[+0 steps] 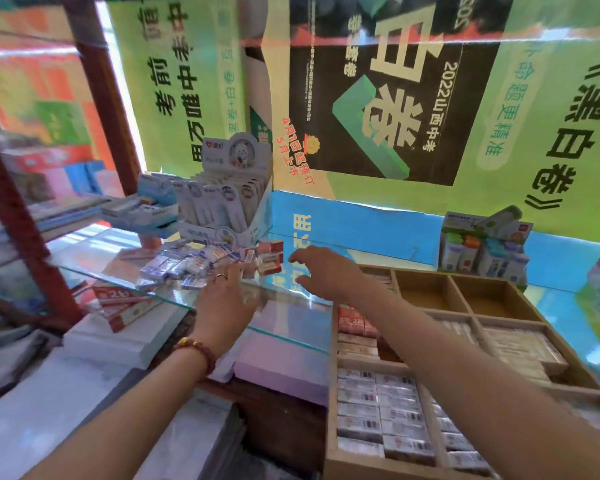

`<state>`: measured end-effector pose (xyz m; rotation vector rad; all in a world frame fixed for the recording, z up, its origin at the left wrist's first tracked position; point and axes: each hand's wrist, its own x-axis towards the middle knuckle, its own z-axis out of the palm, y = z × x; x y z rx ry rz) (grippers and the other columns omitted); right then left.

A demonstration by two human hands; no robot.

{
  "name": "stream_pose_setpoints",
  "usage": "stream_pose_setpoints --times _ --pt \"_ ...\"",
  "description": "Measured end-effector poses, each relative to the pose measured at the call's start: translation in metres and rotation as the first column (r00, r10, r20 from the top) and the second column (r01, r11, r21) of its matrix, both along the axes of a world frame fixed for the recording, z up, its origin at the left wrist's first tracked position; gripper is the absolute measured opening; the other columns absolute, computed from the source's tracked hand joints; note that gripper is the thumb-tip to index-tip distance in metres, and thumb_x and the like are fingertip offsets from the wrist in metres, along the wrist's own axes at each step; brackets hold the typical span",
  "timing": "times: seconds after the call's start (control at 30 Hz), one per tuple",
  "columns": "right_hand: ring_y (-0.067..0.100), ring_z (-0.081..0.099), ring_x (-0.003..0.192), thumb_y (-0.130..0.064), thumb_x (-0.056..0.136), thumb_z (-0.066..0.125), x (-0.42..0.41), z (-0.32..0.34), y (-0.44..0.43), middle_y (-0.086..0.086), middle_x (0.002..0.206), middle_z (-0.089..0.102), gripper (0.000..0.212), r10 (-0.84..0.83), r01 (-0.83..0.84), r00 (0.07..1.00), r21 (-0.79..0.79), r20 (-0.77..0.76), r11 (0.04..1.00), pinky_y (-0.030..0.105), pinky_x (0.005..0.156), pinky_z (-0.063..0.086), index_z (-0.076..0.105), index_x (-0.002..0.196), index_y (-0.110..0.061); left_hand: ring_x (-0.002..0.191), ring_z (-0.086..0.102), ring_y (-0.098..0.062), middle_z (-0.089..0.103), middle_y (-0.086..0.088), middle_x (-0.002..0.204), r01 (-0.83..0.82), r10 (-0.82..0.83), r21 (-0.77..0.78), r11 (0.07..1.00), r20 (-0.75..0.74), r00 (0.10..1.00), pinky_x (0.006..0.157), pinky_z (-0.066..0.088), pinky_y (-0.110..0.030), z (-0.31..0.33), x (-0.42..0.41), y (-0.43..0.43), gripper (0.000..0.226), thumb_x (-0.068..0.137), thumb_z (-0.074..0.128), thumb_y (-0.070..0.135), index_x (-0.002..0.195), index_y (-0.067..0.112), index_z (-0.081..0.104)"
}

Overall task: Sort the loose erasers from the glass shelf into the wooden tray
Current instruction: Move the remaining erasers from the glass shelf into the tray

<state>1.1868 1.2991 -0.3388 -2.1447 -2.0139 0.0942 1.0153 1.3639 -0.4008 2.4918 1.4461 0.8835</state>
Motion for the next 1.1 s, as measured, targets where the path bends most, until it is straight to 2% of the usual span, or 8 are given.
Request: stream_pose_setpoints --times 0.23,0.3,0.47,0.67,0.87,0.93,1.0,1.1 --pt "0.028 0.040 0.131 -0.023 0.092 0.055 -0.019 -0.019 0.056 0.001 0.151 0.032 0.060 0.129 -0.109 0.980 -0.134 0.152 0.985 0.042 0.095 0.041 0.030 0.146 -0.021 0.143 0.014 -0.022 0.011 -0.001 0.157 0.032 -0.068 -0.127 0.991 -0.287 0.956 0.112 0.014 -0.045 -0.014 -0.002 0.026 0.063 0.095 0.038 0.032 0.150 0.032 0.008" --pt "0.028 0.045 0.128 -0.022 0.091 0.054 -0.021 -0.024 0.064 0.003 0.147 0.038 0.052 0.116 -0.093 0.979 -0.137 0.165 0.986 0.041 0.093 0.043 0.038 0.141 -0.019 0.140 0.021 -0.022 0.019 -0.001 0.155 0.050 -0.067 -0.070 0.996 -0.276 0.959 0.111 0.018 -0.043 -0.015 0.000 0.026 0.061 0.094 0.040 0.031 0.149 0.030 0.016" --pt "0.030 0.052 0.116 -0.019 0.090 0.055 -0.023 -0.037 0.071 0.008 0.134 0.045 0.036 0.068 -0.056 0.983 -0.074 0.173 0.996 0.040 0.085 0.046 0.050 0.125 -0.012 0.096 0.058 -0.028 0.060 -0.003 0.107 0.187 -0.188 0.036 0.982 0.050 0.981 0.082 0.048 -0.043 -0.025 -0.004 0.026 0.020 0.088 0.055 0.012 0.106 0.017 0.063" --pt "0.027 0.058 0.103 -0.015 0.089 0.055 -0.015 -0.036 0.068 0.005 0.111 0.061 0.024 0.066 -0.065 0.992 -0.012 0.110 0.998 0.034 0.075 0.045 0.058 0.113 -0.015 0.091 0.058 0.010 0.064 0.005 0.101 0.256 -0.114 -0.187 0.948 0.551 0.826 0.074 0.045 -0.007 -0.016 -0.008 0.015 0.048 0.077 0.073 0.006 0.110 0.030 0.048" --pt "0.028 0.055 0.111 -0.024 0.096 0.048 -0.012 -0.030 0.046 0.009 0.122 0.058 0.029 0.047 -0.018 0.973 -0.129 0.226 0.992 0.035 0.083 0.045 0.056 0.119 -0.008 0.101 0.057 -0.011 0.059 0.004 0.106 0.257 -0.063 -0.344 0.903 0.487 0.871 0.088 0.047 -0.024 -0.011 -0.013 0.010 0.051 0.075 0.075 0.005 0.121 0.014 0.055" --pt "0.027 0.057 0.095 -0.023 0.098 0.043 -0.012 -0.027 0.040 0.011 0.105 0.062 0.027 0.034 -0.024 0.995 -0.097 0.097 0.995 0.032 0.074 0.041 0.062 0.099 -0.004 0.094 0.061 -0.012 0.062 0.008 0.093 0.248 -0.143 -0.262 0.933 0.361 0.922 0.086 0.048 -0.024 -0.010 -0.011 0.007 0.029 0.081 0.068 0.004 0.109 0.015 0.065" --pt "0.023 0.049 0.073 -0.016 0.097 0.041 -0.014 -0.016 0.034 0.009 0.076 0.055 0.029 -0.047 0.031 0.950 -0.056 -0.308 0.998 0.027 0.064 0.036 0.054 0.073 -0.007 0.088 0.059 -0.010 0.061 0.010 0.091 0.230 -0.174 -0.195 0.954 0.264 0.949 0.077 0.043 -0.018 -0.006 -0.008 0.003 0.021 0.089 0.060 0.007 0.107 0.014 0.067" --pt "0.013 0.043 0.046 -0.002 0.092 0.036 -0.013 0.006 0.017 0.007 0.062 0.042 0.019 -0.131 0.081 0.363 -0.108 -0.923 0.991 0.018 0.044 0.035 0.053 0.083 -0.003 0.080 0.061 -0.017 0.063 -0.004 0.096 0.257 -0.114 -0.331 0.908 0.393 0.912 0.068 0.048 -0.022 0.006 0.000 -0.003 0.026 0.097 0.042 0.004 0.115 0.006 0.061"
